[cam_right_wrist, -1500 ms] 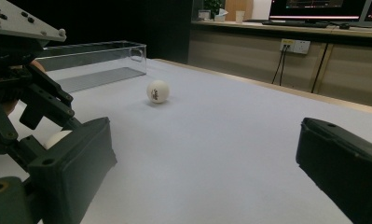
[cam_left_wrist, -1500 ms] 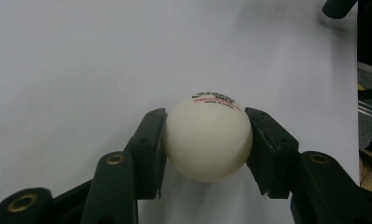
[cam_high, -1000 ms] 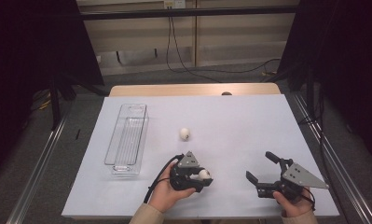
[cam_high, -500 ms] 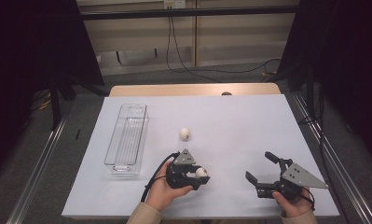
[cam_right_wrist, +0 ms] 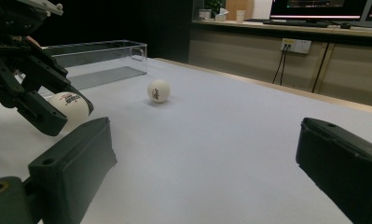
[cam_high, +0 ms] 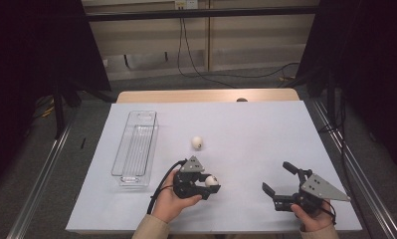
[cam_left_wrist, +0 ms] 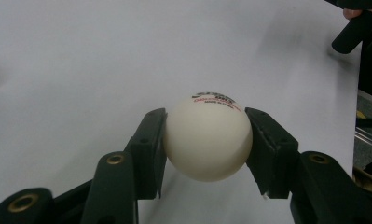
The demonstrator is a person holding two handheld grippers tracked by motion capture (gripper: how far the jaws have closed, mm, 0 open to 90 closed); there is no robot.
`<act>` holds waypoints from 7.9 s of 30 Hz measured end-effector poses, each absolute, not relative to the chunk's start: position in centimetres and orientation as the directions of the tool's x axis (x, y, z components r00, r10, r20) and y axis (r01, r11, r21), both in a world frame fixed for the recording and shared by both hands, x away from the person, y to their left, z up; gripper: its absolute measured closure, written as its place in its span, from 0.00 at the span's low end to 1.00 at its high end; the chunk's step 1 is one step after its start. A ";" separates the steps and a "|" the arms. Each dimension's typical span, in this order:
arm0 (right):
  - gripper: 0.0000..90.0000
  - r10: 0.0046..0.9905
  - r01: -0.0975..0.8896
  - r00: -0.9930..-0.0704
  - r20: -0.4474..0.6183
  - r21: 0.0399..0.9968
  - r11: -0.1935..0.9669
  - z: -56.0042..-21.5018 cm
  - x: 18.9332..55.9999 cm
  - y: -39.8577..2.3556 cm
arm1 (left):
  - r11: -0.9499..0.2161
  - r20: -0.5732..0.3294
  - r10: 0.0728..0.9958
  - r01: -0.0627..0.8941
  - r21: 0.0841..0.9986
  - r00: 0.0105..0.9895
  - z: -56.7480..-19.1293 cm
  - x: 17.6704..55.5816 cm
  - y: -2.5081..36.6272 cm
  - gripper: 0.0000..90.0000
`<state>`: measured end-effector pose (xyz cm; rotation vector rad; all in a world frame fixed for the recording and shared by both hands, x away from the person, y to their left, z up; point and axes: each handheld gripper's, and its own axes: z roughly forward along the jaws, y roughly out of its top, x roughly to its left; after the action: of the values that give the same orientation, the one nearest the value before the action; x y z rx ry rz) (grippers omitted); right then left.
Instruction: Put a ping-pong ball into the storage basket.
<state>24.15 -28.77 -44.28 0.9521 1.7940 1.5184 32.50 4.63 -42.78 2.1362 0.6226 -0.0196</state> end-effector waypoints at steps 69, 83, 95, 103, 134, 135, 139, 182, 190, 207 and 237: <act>0.04 0.823 0.148 -0.568 0.014 0.985 0.086 -44.1 23.9 -28.7 | -0.412 -0.244 0.526 0.495 0.765 0.815 -40.5 33.7 8.9 0.57; 0.04 0.820 0.147 -0.573 0.010 0.985 0.091 -44.0 23.9 -28.6 | -0.405 -0.224 0.556 0.496 0.768 0.801 -40.0 33.9 9.8 0.57; 0.04 0.826 0.149 -0.564 0.015 0.985 0.084 -44.0 23.8 -28.8 | -0.399 -0.211 0.571 0.493 0.773 0.793 -39.6 34.1 10.2 0.57; 0.04 0.825 0.145 -0.565 0.011 0.986 0.086 -44.0 23.8 -28.7 | -0.404 -0.205 0.572 0.490 0.772 0.794 -39.4 34.2 10.4 0.57; 0.04 0.833 0.159 -0.553 0.026 0.984 0.074 -44.3 23.5 -29.7 | -0.369 -0.216 0.605 0.510 0.777 0.767 -38.6 35.1 11.4 0.57; 0.04 0.833 0.157 -0.553 0.025 0.985 0.075 -44.2 23.4 -29.7 | -0.368 -0.215 0.606 0.510 0.778 0.766 -38.5 35.1 11.4 0.57; 0.04 0.829 0.154 -0.559 0.020 0.985 0.080 -44.2 23.5 -29.6 | -0.371 -0.210 0.609 0.508 0.777 0.765 -38.5 35.1 11.5 0.57; 0.04 0.821 0.144 -0.571 0.009 0.986 0.089 -44.0 23.3 -29.4 | -0.372 -0.183 0.646 0.515 0.772 0.741 -37.5 35.2 13.0 0.57; 0.04 0.820 0.140 -0.572 0.004 0.986 0.093 -44.0 23.3 -29.4 | -0.373 -0.182 0.651 0.519 0.769 0.737 -37.4 35.2 13.3 0.57; 0.04 0.824 0.143 -0.567 0.006 0.986 0.091 -43.9 23.3 -29.5 | -0.363 -0.176 0.668 0.522 0.772 0.723 -37.1 35.5 14.2 0.57; 0.04 0.819 0.136 -0.573 -0.006 0.985 0.102 -43.8 23.4 -28.9 | -0.354 -0.154 0.703 0.529 0.771 0.695 -36.9 35.3 15.8 0.57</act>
<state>23.40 -28.89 -43.79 0.9333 1.8037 1.5140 35.32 15.83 -36.92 2.0414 0.9431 0.2559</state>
